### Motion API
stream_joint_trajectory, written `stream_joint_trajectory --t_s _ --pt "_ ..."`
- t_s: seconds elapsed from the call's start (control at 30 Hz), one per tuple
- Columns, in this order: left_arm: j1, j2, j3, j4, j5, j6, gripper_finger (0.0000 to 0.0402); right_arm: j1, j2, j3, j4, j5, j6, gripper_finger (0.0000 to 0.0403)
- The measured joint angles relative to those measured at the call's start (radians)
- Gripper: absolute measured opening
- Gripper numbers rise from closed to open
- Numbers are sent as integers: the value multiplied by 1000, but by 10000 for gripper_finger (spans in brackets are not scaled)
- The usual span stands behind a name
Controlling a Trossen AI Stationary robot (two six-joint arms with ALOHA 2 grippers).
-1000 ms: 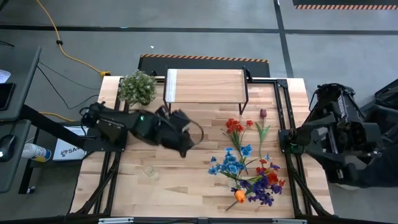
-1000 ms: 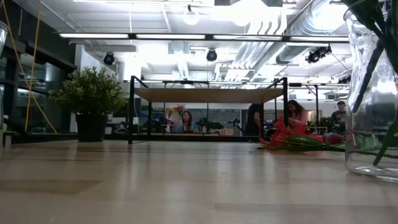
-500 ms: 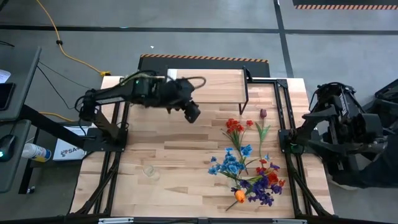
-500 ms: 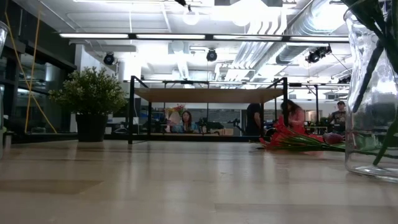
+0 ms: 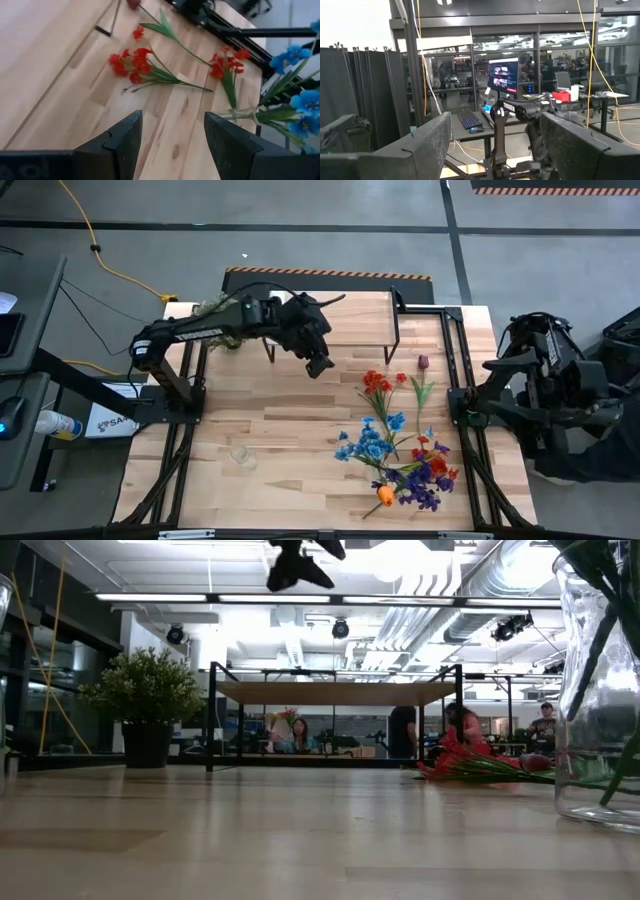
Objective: Pick and place flowers into a vace then onto a shelf
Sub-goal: Put the bottom orange flowers into the left transparent vase
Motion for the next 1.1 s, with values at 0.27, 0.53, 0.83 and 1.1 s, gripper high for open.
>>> stream_joint_trajectory --t_s 0.27,0.53,0.83,1.1 --pt "-1 0 -131 51 49 125 246 0 0 0 0 3 0 294" --pt "-9 0 -201 127 71 285 246 0 0 0 0 3 0 294" --pt "-8 0 -279 168 101 437 246 0 0 0 0 3 0 294" --pt "-8 0 -337 245 93 537 246 0 0 0 0 2 0 294"
